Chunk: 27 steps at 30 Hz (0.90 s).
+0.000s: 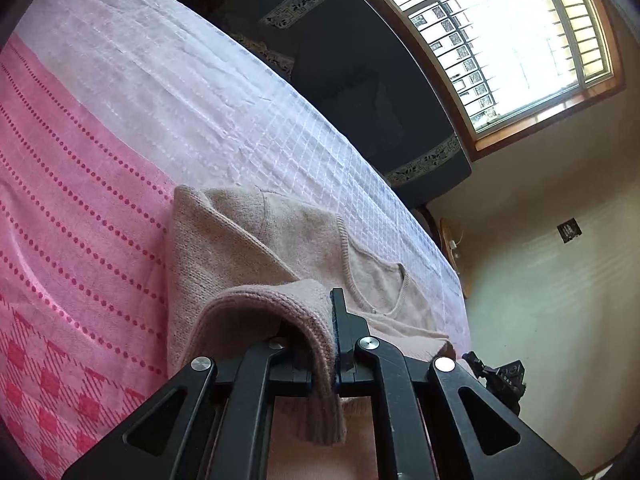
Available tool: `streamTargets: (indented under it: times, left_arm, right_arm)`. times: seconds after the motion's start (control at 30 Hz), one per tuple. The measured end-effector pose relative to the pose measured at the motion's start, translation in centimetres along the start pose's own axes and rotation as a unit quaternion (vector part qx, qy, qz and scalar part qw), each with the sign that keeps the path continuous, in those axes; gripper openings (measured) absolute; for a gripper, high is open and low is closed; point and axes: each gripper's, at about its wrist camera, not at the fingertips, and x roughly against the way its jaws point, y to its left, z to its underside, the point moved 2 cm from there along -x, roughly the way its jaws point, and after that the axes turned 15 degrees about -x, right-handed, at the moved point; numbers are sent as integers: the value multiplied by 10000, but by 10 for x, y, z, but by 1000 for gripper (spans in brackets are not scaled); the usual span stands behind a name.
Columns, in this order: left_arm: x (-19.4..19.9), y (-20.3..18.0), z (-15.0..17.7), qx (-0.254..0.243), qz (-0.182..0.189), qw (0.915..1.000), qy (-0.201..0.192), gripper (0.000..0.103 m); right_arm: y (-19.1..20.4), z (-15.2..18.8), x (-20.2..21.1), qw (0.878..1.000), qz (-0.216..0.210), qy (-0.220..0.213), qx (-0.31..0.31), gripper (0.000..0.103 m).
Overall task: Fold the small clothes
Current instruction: 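Lift the hem with both grippers and fold it toward the collar, then open both grippers and release the folded hem onto the sweater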
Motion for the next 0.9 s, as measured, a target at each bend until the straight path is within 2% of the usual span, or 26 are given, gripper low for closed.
streamTargets:
  times: [0.2,0.3,0.37,0.4,0.43,0.47,0.5,0.53,0.63,0.73,0.83,0.9]
  left_arm:
    - [-23,10,-7,230,-201,9994,142,11]
    - [-21,10,-9,314,-137,9994,-19,13]
    - [-17,7,-11,261,-169,9994,-137,19]
    - [-14,7,-12,212,-194,9994,-174,21]
    - [-13,7,-13,199,-184,9994,-201,29]
    - [-11,8,-14,225,-145,9994,-212,41]
    - [-10,8,-16,254,-55,9994,-246,46]
    - [-8,8,-17,267,22,9992,-301,48]
    - [-1,6,-25,238,-126,9987,-421,49]
    - [7,3,-29,163,-120,9983,-548,50]
    - [20,4,-28,74,-311,9969,-726,54]
    - [27,9,-28,105,-394,9961,-776,54]
  right_arm:
    - [-5,-21,-14,9998,-142,-74,-138,7]
    - [0,-20,-2,9994,-154,-294,71,9]
    - [8,-13,9,9991,-134,-261,292,10]
    - [11,-6,13,9986,-41,-227,480,10]
    - [16,2,16,9973,38,-165,720,11]
    - [22,13,19,9952,83,-48,978,11]
    - [28,23,19,9927,157,78,1195,11]
    - [33,31,17,9895,285,179,1409,11]
    - [45,55,-4,9734,762,598,2077,11]
    - [47,69,-37,9626,1039,1080,2258,11]
    - [48,63,-65,9574,1505,956,2273,11]
    - [47,45,-74,9652,1576,632,1990,11]
